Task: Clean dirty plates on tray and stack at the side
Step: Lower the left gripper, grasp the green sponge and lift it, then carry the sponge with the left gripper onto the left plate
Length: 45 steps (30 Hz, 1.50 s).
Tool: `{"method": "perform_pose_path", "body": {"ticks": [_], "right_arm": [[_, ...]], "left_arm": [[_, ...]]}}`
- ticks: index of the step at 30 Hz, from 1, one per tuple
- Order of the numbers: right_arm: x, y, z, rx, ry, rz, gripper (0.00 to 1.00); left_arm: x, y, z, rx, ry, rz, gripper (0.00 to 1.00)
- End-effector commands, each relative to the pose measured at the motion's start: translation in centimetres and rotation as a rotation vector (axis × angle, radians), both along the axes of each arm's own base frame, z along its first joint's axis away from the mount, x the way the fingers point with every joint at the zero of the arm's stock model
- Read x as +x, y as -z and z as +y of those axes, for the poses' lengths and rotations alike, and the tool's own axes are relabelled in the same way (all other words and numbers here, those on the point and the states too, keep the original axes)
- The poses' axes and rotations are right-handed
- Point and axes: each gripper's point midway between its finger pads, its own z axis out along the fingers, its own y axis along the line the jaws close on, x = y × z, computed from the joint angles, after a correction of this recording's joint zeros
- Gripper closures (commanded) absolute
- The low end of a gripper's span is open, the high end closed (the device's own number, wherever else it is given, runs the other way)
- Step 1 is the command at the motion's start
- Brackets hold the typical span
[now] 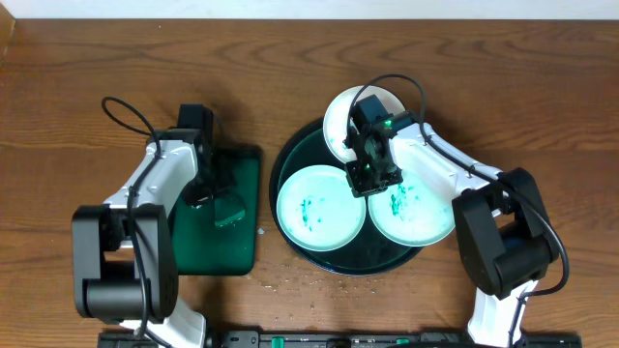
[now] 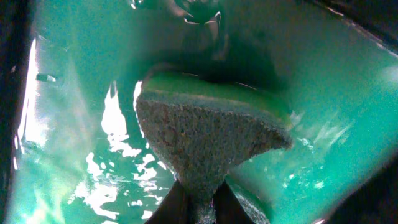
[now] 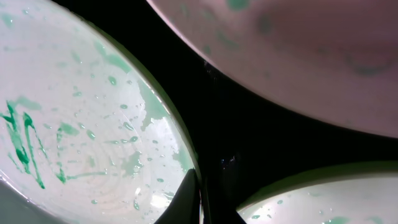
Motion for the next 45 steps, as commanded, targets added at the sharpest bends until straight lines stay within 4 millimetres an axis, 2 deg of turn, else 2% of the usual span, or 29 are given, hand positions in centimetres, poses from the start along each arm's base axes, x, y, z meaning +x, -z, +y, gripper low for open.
{"method": "perform_pose_path", "body": {"ticks": [1, 8, 13, 19, 25, 45], "right_arm": [[-0.7, 0.2, 0.6, 0.007, -0.009, 0.022, 0.99], [-0.6, 0.2, 0.6, 0.011, -0.031, 0.013, 0.99], [-0.6, 0.2, 0.6, 0.011, -0.032, 0.013, 0.99], [-0.7, 0.2, 0.6, 0.010, -0.040, 0.015, 0.99], [-1.0, 0.2, 0.4, 0.005, -0.050, 0.023, 0.99], [-1.0, 0.2, 0.4, 0.005, -0.050, 0.023, 0.99]], "left_arm": [[0.0, -3.4, 1.1, 0.064, 0.002, -0.093, 0.93], [0.7, -11.5, 3.0, 0.273, 0.061, -0.344, 0.93], [0.8, -14.9, 3.2, 0.416, 0.106, -0.447, 0.93], [0.9, -15.8, 3.1, 0.551, 0.137, -0.462, 0.93], [1.0, -17.7, 3.9, 0.718, 0.126, -0.495, 0.93], [1.0, -17.9, 4.0, 0.739, 0.126, -0.497, 0.93]]}}
